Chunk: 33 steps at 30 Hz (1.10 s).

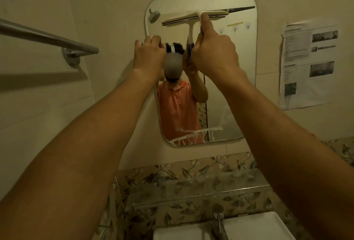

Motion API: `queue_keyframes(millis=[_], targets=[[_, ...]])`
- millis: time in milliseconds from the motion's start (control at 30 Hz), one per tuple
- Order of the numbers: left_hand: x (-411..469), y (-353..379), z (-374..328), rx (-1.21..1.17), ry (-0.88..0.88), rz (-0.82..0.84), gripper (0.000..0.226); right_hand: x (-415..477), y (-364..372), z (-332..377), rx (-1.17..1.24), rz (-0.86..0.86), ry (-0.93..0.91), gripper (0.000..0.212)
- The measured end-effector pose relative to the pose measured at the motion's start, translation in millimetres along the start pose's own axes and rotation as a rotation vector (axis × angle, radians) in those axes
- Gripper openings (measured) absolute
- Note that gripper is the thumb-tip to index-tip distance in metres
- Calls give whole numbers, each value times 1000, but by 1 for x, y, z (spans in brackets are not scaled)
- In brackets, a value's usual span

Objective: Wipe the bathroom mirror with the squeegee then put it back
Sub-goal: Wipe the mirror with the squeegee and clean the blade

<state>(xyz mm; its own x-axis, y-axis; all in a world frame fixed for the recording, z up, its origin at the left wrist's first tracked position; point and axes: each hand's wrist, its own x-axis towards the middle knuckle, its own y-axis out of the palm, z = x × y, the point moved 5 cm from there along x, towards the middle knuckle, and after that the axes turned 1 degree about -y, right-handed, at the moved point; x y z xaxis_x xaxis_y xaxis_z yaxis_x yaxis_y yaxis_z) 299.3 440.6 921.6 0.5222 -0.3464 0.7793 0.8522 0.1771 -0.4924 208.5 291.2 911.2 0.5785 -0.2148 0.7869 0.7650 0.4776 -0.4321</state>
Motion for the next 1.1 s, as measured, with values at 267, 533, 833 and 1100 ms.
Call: queue_keyframes(millis=[267, 533, 833, 1100], targets=[[-5, -1, 7, -97, 8, 13, 85, -24, 11, -5, -88, 45, 26, 71], [-9, -8, 10, -234, -13, -13, 90, -66, 39, -24, -36, 84, 50, 73], [-11, -10, 8, -147, 50, 25, 109, -110, 57, -41, -40, 162, 107, 70], [-10, -11, 9, -65, 80, 103, 121, -159, 75, -58, -67, 255, 155, 87]])
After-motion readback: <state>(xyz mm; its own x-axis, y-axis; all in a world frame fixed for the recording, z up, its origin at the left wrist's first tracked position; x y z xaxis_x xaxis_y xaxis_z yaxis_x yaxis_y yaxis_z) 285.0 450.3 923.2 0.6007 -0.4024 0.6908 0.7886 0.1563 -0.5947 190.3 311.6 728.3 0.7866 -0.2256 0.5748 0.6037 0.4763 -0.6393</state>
